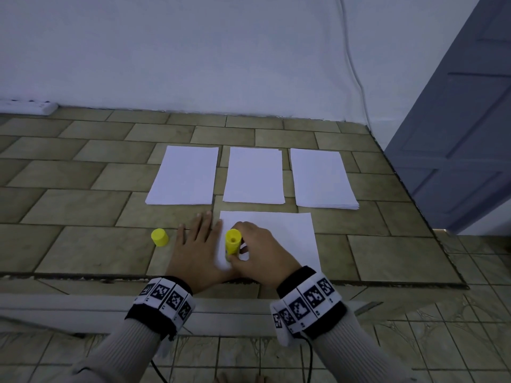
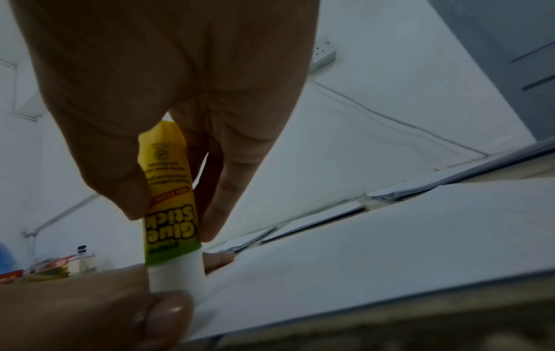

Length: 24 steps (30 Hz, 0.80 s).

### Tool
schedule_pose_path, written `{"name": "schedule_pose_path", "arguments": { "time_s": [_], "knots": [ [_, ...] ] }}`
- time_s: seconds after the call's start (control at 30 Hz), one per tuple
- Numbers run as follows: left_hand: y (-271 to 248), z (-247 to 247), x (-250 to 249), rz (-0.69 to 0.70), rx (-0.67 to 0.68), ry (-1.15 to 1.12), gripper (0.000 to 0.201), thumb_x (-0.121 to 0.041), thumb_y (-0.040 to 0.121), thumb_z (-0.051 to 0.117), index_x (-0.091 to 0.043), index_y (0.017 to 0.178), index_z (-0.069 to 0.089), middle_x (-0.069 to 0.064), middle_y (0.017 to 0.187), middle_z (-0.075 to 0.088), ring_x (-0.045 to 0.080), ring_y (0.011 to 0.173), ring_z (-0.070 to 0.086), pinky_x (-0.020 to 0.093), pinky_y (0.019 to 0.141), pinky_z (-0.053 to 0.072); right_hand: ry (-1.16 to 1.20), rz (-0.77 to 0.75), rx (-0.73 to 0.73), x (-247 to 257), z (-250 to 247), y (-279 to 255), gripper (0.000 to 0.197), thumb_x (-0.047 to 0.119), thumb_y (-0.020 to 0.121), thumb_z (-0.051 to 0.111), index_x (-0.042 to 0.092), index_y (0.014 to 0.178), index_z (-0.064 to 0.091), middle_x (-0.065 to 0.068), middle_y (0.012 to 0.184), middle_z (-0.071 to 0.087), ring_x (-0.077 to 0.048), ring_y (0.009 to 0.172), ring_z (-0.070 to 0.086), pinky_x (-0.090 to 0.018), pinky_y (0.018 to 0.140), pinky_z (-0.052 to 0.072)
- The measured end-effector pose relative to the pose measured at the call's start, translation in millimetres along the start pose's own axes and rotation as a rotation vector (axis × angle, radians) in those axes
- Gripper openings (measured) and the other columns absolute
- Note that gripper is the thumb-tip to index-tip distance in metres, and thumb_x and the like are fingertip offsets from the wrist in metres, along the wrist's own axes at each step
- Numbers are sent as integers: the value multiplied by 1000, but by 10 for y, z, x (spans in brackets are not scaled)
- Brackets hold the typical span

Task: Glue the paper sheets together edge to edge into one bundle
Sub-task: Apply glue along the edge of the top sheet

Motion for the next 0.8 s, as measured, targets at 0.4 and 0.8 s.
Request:
{"name": "schedule_pose_path", "arguments": {
  "time_s": [0.4, 0.8],
  "knots": [
    [-17, -100, -41, -64, 71, 27, 143, -106, 41, 0, -20, 156, 2, 6, 163, -11, 23, 149, -13, 53, 119, -5, 95, 104, -156, -660, -720, -634, 11, 27, 73, 67, 21, 79, 59, 1, 85, 64, -12, 75, 64, -24, 67, 55],
    [-21, -94, -40, -61, 76, 45, 143, -106, 41, -1, -20, 156, -1, 6, 163, -12, 23, 149, -14, 53, 119, -5, 60, 88, -298, -682, -750, -652, 14, 9, 80, 70, 12, 90, 61, 2, 88, 63, -8, 78, 61, -11, 66, 49]
  ]
}}
Point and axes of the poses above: each hand's wrist, its own y-axis towards the middle knuckle, its own z-axis out of the palm, x = y × z, the point moved 1 cm from there along y, towards the middle knuckle
